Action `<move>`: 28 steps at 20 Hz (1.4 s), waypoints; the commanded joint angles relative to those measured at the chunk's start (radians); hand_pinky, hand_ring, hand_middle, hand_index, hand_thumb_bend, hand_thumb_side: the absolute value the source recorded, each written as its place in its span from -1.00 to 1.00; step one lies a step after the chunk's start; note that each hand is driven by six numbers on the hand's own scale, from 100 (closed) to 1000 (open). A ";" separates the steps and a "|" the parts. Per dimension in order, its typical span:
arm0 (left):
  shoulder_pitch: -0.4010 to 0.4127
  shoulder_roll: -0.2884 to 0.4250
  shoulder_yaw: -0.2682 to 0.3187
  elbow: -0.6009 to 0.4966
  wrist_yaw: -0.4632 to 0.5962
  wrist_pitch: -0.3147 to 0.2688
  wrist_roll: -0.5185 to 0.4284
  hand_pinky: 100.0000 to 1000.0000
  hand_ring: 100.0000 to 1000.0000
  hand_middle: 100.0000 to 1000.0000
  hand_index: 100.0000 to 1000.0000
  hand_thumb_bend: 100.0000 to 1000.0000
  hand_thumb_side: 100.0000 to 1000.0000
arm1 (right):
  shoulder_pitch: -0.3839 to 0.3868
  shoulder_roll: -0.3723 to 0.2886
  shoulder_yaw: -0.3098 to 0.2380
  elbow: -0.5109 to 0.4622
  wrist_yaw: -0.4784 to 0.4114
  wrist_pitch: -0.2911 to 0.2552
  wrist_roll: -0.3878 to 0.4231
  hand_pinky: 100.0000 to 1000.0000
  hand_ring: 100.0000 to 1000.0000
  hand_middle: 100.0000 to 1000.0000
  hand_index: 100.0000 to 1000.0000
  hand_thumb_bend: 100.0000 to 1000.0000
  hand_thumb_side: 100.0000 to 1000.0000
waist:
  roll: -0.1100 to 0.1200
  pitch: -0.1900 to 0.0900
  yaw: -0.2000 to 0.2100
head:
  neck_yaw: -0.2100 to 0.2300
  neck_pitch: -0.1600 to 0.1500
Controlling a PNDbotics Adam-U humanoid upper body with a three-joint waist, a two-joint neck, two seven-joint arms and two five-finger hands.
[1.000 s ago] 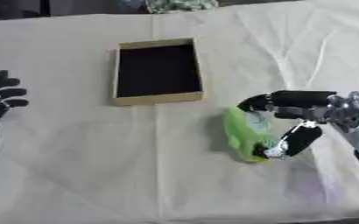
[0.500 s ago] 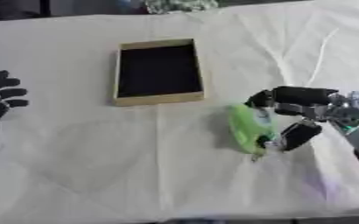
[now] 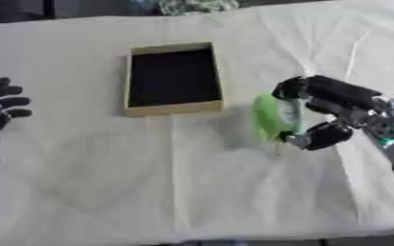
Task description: Pick up objects on the table and place them in the box.
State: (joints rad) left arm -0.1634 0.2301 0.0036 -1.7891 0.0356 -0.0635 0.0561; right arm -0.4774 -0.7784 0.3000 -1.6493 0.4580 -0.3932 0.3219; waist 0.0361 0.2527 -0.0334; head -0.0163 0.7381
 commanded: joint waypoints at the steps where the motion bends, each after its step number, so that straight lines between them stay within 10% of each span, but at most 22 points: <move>1: -0.002 0.022 0.003 -0.016 0.001 -0.001 -0.002 0.26 0.35 0.32 0.63 -0.83 0.58 | -0.036 -0.057 -0.024 -0.072 -0.027 0.011 -0.004 0.54 0.30 -0.11 -0.02 -1.00 -1.00 | -0.004 -0.017 0.000 | 0.002 0.000; 12: 0.000 0.023 -0.010 -0.015 0.004 0.002 -0.016 0.26 0.35 0.32 0.63 -0.83 0.58 | -0.277 -0.050 0.010 -0.012 -0.046 0.016 0.049 0.57 0.32 -0.08 0.01 -1.00 -1.00 | -0.003 -0.024 0.022 | -0.014 -0.002; 28: -0.007 0.013 -0.032 -0.018 0.017 0.006 -0.041 0.26 0.35 0.32 0.63 -0.83 0.58 | -0.524 0.222 0.009 0.355 0.105 -0.044 0.083 0.58 0.32 -0.04 0.07 -1.00 -1.00 | 0.006 -0.022 0.089 | -0.066 -0.003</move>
State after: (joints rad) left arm -0.1590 0.2299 -0.0277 -1.7892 0.0471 -0.0562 0.0199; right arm -0.9762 -0.5637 0.3266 -1.3139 0.5427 -0.4297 0.4078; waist 0.0431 0.2467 0.0556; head -0.0762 0.7381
